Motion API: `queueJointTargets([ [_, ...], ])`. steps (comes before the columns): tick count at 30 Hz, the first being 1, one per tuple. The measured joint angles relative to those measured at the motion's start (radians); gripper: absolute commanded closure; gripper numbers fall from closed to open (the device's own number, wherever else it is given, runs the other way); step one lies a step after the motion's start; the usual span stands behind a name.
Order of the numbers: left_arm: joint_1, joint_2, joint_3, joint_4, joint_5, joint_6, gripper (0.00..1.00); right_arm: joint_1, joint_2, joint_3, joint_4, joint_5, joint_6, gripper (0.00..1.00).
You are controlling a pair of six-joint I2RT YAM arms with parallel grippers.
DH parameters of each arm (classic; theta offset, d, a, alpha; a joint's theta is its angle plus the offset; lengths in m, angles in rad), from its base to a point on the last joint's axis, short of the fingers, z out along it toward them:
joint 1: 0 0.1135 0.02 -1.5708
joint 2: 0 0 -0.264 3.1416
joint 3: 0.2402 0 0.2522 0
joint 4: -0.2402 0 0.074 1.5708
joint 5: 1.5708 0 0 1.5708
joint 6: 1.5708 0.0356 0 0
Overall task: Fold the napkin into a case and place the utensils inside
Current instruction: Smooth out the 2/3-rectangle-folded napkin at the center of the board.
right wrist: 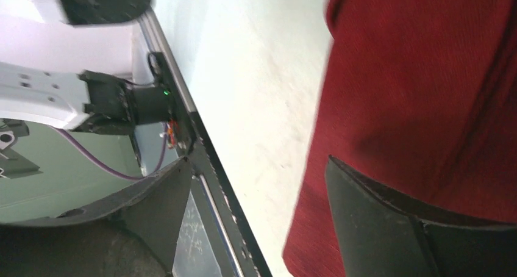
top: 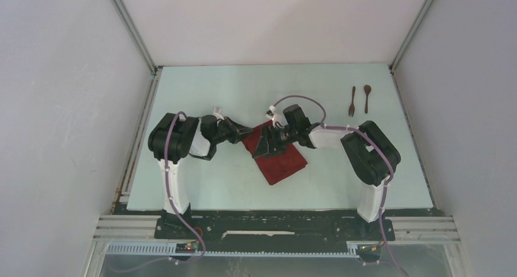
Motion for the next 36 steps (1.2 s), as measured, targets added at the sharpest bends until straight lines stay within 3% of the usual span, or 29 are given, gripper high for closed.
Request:
queueJointTargets([
  [6, 0.0, -0.001, 0.0, 0.002, -0.002, 0.001, 0.99, 0.001, 0.031, 0.184, 0.007, -0.028, 0.028, 0.05],
  [15, 0.0, -0.001, 0.003, 0.0, -0.002, 0.0, 1.0, 0.005, 0.286, 0.415, 0.089, -0.135, 0.113, 0.05],
  [24, -0.002, -0.001, 0.003, 0.001, -0.006, -0.01, 1.0, 0.011, 0.391, 0.447, 0.09, -0.213, 0.132, 0.07],
  [36, -0.006, -0.001, 0.003, 0.001, -0.016, -0.016, 1.0, 0.012, 0.324, 0.297, 0.102, -0.242, 0.092, 0.09],
])
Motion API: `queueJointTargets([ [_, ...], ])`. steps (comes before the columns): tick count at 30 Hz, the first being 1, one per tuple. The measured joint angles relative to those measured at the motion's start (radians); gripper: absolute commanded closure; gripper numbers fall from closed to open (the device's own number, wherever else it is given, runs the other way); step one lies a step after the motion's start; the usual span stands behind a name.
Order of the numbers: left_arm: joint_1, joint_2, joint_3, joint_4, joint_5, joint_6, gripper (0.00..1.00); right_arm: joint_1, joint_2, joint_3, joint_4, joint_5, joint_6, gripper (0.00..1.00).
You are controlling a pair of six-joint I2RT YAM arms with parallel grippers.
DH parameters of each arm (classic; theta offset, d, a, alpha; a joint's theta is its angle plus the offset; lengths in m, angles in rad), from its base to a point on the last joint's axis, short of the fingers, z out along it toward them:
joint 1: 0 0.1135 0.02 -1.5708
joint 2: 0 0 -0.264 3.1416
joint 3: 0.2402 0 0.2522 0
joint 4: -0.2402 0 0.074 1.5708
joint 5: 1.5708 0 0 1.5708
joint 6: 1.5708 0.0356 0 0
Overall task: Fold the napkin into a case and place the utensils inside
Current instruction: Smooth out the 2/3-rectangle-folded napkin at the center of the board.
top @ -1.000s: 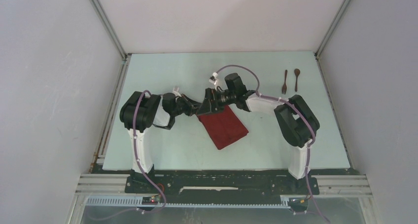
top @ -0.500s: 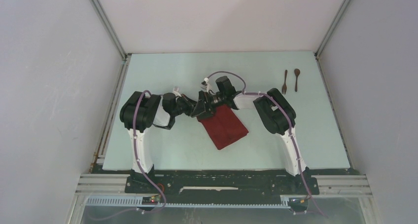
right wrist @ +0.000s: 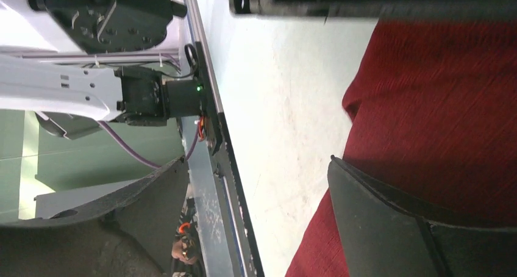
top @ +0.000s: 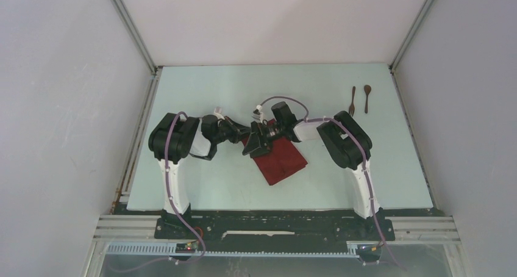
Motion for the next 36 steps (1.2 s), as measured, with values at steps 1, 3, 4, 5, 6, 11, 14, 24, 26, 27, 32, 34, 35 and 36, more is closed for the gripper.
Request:
queueJointTargets([
  [1, 0.0, 0.0, 0.0, 0.0, -0.002, 0.0, 1.0, 0.0, -0.01, -0.013, 0.0, 0.0, -0.003, 0.09],
  [3, 0.0, 0.0, 0.0, 0.001, -0.003, 0.0, 1.0, 0.0, -0.032, -0.044, -0.007, -0.002, -0.011, 0.09],
  [4, 0.0, 0.0, 0.0, 0.001, -0.004, 0.0, 1.0, 0.0, -0.042, -0.06, -0.01, -0.003, -0.014, 0.09],
  [5, 0.0, 0.0, 0.0, 0.002, -0.004, 0.0, 1.0, 0.0, -0.052, -0.076, -0.011, -0.005, -0.018, 0.09],
  [6, 0.0, 0.0, 0.0, 0.002, -0.004, 0.0, 1.0, 0.0, -0.062, -0.094, -0.01, -0.007, -0.023, 0.09],
  [11, 0.0, 0.0, 0.0, 0.002, -0.005, 0.0, 1.0, 0.0, -0.125, -0.193, -0.014, -0.019, -0.037, 0.09],
  [14, 0.0, 0.0, 0.0, 0.002, -0.005, 0.0, 1.0, 0.002, -0.158, -0.242, -0.014, -0.022, -0.045, 0.09],
  [24, 0.0, 0.0, 0.0, 0.002, -0.005, 0.0, 1.0, 0.009, -0.27, -0.411, -0.013, -0.037, -0.078, 0.09],
  [26, 0.0, 0.0, 0.0, 0.002, -0.005, 0.0, 1.0, 0.01, -0.29, -0.44, -0.006, -0.036, -0.093, 0.1],
  [27, 0.0, 0.0, 0.0, 0.001, -0.005, 0.0, 1.0, 0.011, -0.303, -0.451, -0.005, -0.033, -0.101, 0.1],
  [32, -0.002, -0.008, 0.021, -0.045, -0.005, 0.018, 0.99, 0.021, -0.452, -0.507, -0.137, 0.01, -0.145, 0.08],
  [34, -0.002, -0.022, 0.029, -0.084, -0.006, 0.032, 0.85, 0.017, -0.567, -0.526, -0.243, 0.051, -0.164, 0.07],
  [35, -0.002, -0.031, 0.034, -0.107, -0.007, 0.039, 0.75, 0.011, -0.625, -0.531, -0.288, 0.071, -0.171, 0.06],
  [36, -0.003, -0.042, 0.038, -0.136, -0.011, 0.048, 0.67, -0.001, -0.692, -0.534, -0.338, 0.1, -0.18, 0.05],
])
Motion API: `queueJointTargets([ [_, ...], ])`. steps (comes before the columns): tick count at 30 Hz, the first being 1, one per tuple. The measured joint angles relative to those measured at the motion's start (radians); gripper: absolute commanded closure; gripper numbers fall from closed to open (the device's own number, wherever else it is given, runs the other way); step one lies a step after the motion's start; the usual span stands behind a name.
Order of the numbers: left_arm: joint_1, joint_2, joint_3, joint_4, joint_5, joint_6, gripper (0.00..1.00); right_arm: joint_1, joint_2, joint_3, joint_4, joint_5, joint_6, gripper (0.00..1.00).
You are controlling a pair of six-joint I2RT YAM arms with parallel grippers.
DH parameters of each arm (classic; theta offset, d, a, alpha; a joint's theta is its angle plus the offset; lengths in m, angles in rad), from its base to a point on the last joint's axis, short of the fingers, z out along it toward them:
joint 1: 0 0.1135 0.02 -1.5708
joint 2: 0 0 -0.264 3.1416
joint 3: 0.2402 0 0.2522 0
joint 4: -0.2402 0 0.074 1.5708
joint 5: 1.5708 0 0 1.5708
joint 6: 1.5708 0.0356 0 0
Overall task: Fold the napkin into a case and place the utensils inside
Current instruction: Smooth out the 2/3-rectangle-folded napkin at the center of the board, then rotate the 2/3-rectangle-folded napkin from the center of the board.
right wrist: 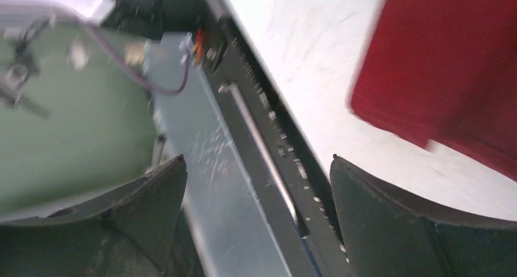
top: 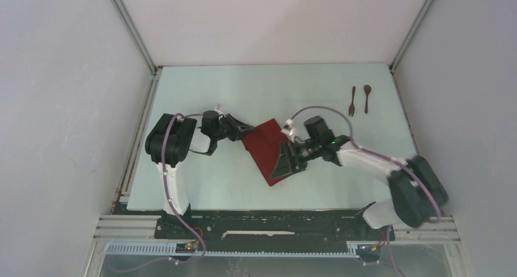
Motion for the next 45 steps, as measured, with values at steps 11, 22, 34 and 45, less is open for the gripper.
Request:
queueJointTargets([
  [11, -0.036, -0.349, 0.285, -0.692, -0.096, 0.29, 0.23, -0.397, -0.02, 0.046, -0.227, 0.404, 0.025, 0.3],
  [22, -0.388, -0.607, 0.306, -1.149, -0.268, 0.565, 0.26, -0.397, 0.111, 0.035, -0.202, 0.365, 0.01, 0.54],
  [34, -0.584, -0.608, 0.29, -1.28, -0.392, 0.618, 0.28, -0.295, 0.115, -0.047, -0.079, 0.356, 0.06, 0.92],
  [45, -0.791, -0.477, 0.421, -1.427, -0.616, 0.604, 0.31, -0.253, -0.278, -0.246, -0.051, 0.418, 0.337, 0.29],
])
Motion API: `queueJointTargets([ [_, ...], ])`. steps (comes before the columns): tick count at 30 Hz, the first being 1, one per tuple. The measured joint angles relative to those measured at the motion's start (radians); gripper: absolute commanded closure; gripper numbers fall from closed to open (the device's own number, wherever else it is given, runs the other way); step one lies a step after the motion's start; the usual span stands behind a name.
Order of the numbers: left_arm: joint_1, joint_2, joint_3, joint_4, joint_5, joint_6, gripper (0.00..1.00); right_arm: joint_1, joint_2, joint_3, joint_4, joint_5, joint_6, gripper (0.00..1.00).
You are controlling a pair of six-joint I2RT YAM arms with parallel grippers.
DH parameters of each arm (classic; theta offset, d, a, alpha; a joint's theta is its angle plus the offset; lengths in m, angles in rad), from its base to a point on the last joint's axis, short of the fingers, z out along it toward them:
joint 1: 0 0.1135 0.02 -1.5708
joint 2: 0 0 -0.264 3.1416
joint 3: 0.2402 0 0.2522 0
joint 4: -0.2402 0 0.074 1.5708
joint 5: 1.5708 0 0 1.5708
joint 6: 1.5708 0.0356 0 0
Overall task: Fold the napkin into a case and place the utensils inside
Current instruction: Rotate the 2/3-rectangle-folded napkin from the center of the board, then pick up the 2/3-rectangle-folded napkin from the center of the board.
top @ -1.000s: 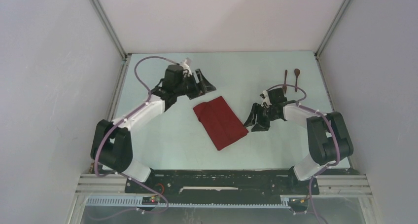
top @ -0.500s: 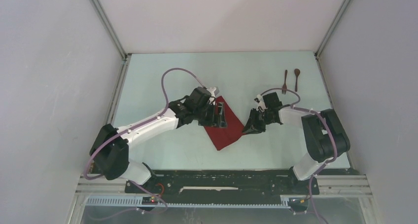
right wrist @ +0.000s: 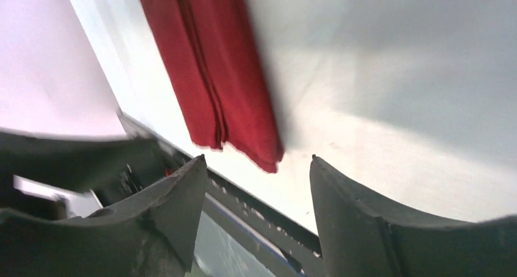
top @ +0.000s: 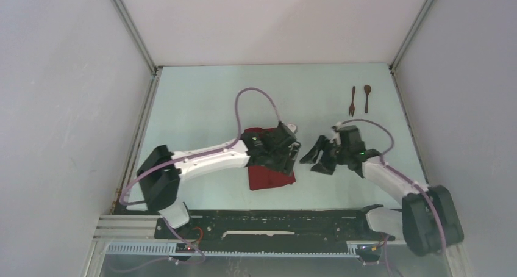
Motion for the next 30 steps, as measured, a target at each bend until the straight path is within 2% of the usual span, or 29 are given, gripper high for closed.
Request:
queueJointTargets([
  [2, -0.048, 0.084, 0.105, -0.072, -0.047, -0.025, 0.35, -0.119, -0.077, 0.0, -0.062, 0.04, -0.014, 0.27],
  [5, -0.111, 0.229, 0.289, -0.194, -0.117, -0.067, 0.36, -0.303, -0.18, 0.0, -0.158, 0.095, -0.064, 0.25],
  [7, -0.14, 0.319, 0.394, -0.261, -0.15, -0.094, 0.38, -0.374, -0.221, 0.0, -0.204, 0.105, -0.104, 0.24],
  [10, -0.163, 0.404, 0.462, -0.331, -0.17, -0.132, 0.4, -0.446, -0.26, 0.0, -0.256, 0.111, -0.158, 0.25],
  [13, -0.168, 0.464, 0.496, -0.397, -0.176, -0.161, 0.46, -0.465, -0.268, 0.0, -0.284, 0.107, -0.185, 0.25],
  [22, -0.171, 0.586, 0.567, -0.465, -0.18, -0.218, 0.5, -0.47, -0.271, 0.0, -0.307, 0.077, -0.224, 0.25],
  [27, -0.171, 0.619, 0.576, -0.471, -0.185, -0.234, 0.67, -0.472, -0.271, 0.0, -0.306, 0.064, -0.23, 0.2],
  [30, -0.17, 0.62, 0.577, -0.478, -0.202, -0.238, 0.71, -0.48, -0.269, -0.001, -0.303, 0.058, -0.233, 0.2],
])
